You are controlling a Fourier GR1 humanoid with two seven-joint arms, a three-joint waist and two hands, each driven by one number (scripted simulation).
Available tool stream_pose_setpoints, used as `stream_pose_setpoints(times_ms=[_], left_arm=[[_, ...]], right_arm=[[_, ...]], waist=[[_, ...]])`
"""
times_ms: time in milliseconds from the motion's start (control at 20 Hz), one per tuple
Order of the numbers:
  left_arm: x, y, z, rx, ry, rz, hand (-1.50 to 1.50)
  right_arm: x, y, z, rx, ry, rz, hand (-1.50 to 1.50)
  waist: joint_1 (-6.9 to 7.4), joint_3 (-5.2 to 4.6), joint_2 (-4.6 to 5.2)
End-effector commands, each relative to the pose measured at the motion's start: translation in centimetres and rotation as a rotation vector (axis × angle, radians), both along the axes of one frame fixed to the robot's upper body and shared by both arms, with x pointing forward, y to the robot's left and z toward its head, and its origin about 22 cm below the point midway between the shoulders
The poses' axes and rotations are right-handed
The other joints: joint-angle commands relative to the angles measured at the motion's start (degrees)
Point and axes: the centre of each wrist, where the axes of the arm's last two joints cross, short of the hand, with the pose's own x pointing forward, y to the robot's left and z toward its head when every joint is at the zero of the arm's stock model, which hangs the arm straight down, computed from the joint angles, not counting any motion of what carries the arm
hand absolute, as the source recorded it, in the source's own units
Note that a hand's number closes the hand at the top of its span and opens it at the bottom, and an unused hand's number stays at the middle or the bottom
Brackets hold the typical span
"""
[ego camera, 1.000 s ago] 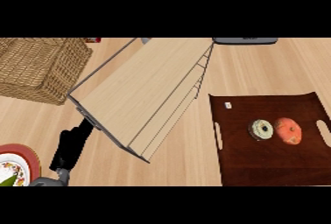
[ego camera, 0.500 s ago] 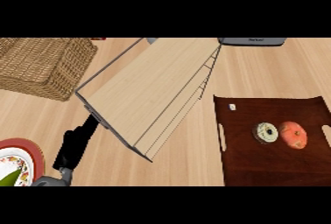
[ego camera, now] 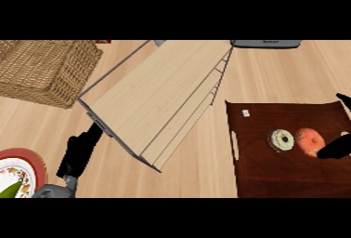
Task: Pick the squash from the tray and place it in the tiered shelf
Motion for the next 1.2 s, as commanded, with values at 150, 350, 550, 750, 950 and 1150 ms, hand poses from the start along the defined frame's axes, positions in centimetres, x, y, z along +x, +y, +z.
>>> stream_pose_setpoints(times_ms=[150, 350, 550, 750, 950, 1150], left_arm=[[0.0, 1.2, 0.2, 0.011, -0.017, 0.004, 0.00], [0.2, 2.0, 0.7, -0.017, 0.012, 0.011, 0.00], [-1.1, 0.3, -0.2, -0.001, 0.013, 0.013, 0.00], [-0.4, 1.6, -0.1, -0.020, 0.004, 0.009, 0.00], [-2.5, 0.7, -0.9, -0.007, 0.002, 0.001, 0.00], [-2.3, 0.8, 1.1, 0.009, 0.009, 0.026, 0.00]], right_arm=[[3.7, 3.1, -1.2, -0.022, 0.130, -0.075, -1.50], [1.4, 4.1, -1.2, -0.028, 0.159, -0.085, -1.50], [1.8, 5.1, -3.5, -0.093, 0.165, -0.107, -1.50], [1.4, 4.3, -5.6, -0.128, 0.160, -0.121, -1.50], [1.0, 2.1, -4.5, -0.151, 0.184, -0.125, -1.50], [0.6, 4.1, -5.2, -0.136, 0.197, -0.123, -1.50]], waist=[[-0.30, 0.06, -0.06], [-1.03, 0.05, -0.22], [-0.87, 0.06, -0.20], [-0.89, 0.06, -0.12], [-0.86, 0.06, -0.19], [-0.79, 0.07, -0.20]])
